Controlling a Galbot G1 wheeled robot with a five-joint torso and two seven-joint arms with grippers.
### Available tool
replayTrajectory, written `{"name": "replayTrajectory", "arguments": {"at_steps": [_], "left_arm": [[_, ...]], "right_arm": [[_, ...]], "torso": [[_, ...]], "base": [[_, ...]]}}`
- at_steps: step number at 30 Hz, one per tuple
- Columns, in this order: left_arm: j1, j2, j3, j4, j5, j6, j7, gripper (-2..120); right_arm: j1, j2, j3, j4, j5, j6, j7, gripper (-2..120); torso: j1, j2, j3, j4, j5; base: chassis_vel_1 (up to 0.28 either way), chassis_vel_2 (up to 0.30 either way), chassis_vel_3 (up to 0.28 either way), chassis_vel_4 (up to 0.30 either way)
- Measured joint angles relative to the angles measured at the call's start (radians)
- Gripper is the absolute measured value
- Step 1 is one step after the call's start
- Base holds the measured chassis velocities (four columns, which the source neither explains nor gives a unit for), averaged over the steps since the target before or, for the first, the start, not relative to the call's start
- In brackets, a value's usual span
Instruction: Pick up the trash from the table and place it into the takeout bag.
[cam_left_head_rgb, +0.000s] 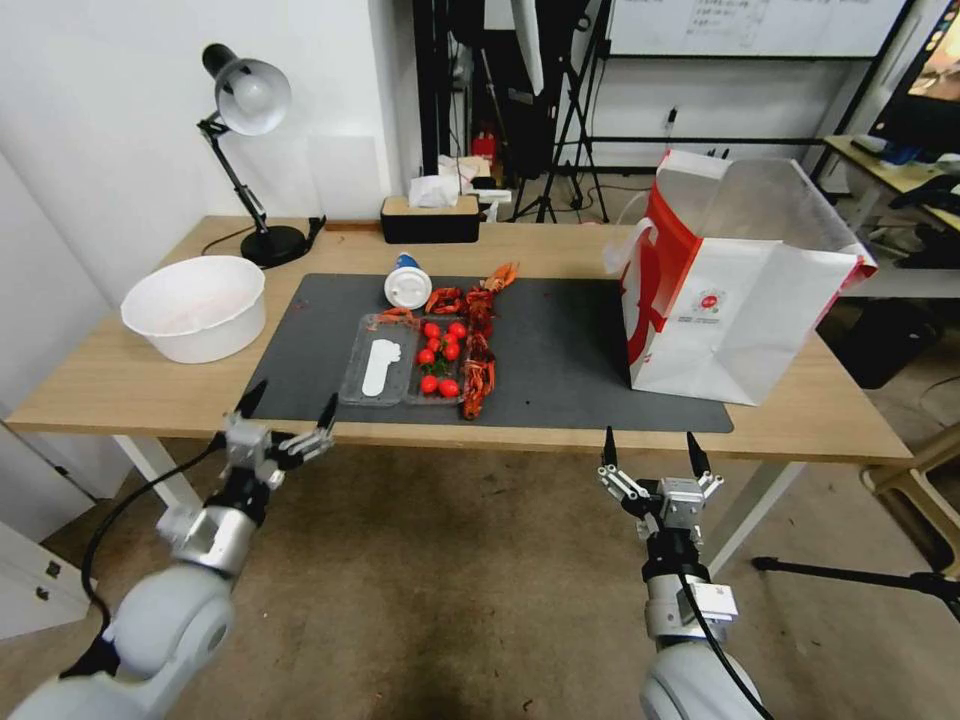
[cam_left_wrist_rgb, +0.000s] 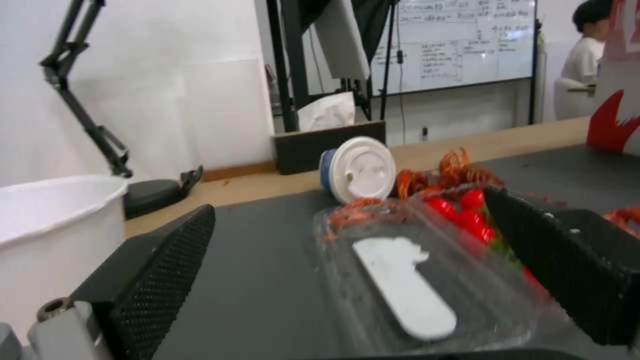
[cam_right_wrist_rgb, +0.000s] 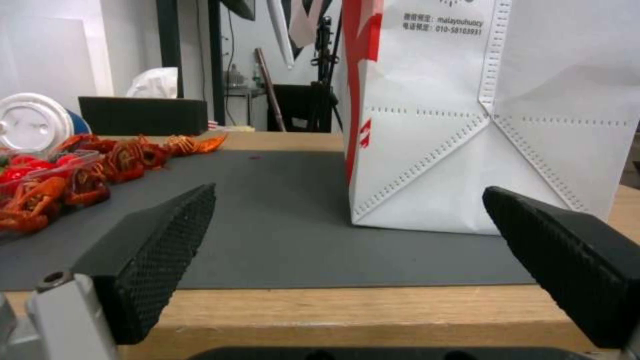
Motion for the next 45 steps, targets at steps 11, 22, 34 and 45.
{"name": "replayTrajectory", "arguments": {"at_steps": [11,22,34,45], "left_arm": [[-0.210,0.060,0.123,0.034,-0.137,0.073,0.000,100],[-0.494,0.067,0.319,0.115,-0.381,0.172,-0.081,100],[-0.808,-0.032,0.568,0.313,-0.471,0.280,-0.225,100],[-0.980,-0.116,0.652,0.448,-0.492,0.402,-0.350,100]], "right_arm": [[0.005,0.005,-0.001,-0.003,-0.005,-0.005,0.000,100],[-0.004,0.009,0.009,-0.001,-0.009,-0.008,0.001,100],[-0.012,0.017,0.017,0.002,-0.011,-0.008,0.005,100],[-0.010,0.023,0.018,0.002,-0.012,-0.009,0.005,100]], "torso": [[0.000,0.000,0.000,0.0003,0.0001],[0.000,0.000,0.000,-0.0001,0.0002],[0.000,0.000,0.000,-0.0001,0.0002],[0.000,0.000,0.000,0.0002,0.0002]], "base": [[0.000,0.000,0.000,0.000],[0.000,0.000,0.000,0.000],[0.000,0.000,0.000,0.000],[0.000,0.000,0.000,0.000]]}}
